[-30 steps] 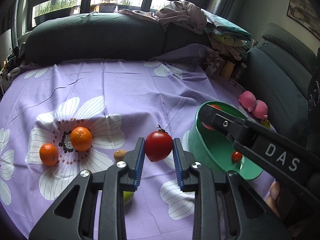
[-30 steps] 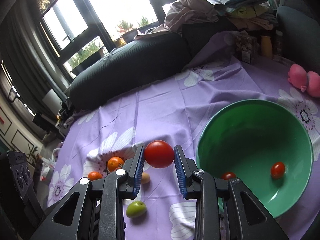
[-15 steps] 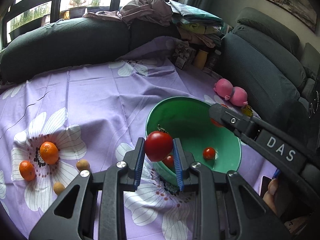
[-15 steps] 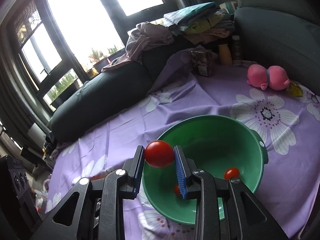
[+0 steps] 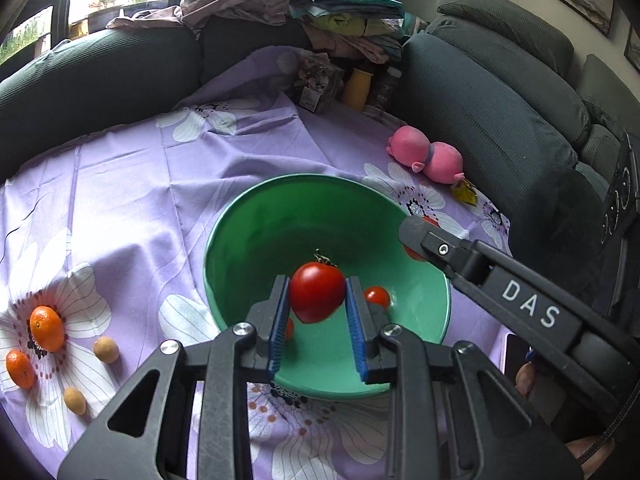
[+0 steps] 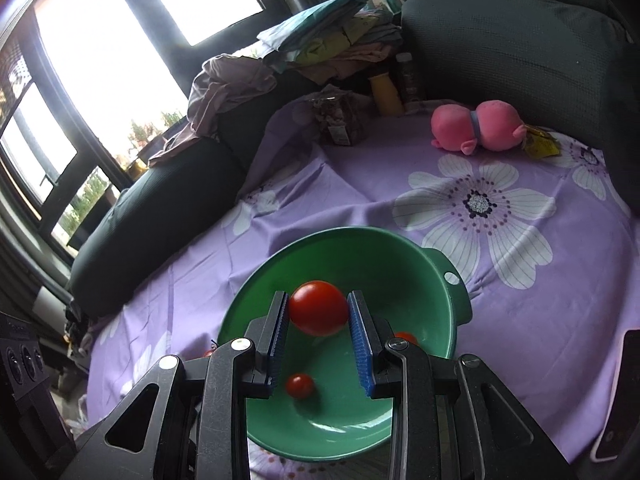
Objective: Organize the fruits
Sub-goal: 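Lift both held tomatoes and carry them over the green bowl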
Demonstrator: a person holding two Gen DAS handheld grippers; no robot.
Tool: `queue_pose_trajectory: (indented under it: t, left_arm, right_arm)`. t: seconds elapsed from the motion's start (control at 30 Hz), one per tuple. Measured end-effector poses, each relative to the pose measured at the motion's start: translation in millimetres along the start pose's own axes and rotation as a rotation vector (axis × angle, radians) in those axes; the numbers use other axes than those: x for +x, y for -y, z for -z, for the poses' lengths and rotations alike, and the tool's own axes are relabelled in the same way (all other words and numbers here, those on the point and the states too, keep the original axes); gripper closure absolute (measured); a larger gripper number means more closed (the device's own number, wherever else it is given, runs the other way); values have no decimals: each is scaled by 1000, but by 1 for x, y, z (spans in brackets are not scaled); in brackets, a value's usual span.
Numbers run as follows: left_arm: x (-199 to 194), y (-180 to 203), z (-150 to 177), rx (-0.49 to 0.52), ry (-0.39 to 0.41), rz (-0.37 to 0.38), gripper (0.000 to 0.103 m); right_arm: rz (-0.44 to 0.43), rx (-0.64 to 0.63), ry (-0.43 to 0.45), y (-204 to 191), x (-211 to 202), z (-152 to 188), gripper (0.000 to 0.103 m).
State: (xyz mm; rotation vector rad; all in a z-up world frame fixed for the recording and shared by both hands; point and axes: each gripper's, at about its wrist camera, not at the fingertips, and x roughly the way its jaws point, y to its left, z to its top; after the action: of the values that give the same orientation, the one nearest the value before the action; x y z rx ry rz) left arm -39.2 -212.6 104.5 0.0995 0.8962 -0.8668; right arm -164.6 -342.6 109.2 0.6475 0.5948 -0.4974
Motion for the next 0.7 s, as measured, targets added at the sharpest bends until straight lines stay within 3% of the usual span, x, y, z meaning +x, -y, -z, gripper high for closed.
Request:
queue_pose_trajectory:
  t: [0.7]
  left_arm:
    - [47, 4, 7, 13, -135, -19, 76]
  right_arm:
    - [34, 21, -81, 12, 26, 2, 71]
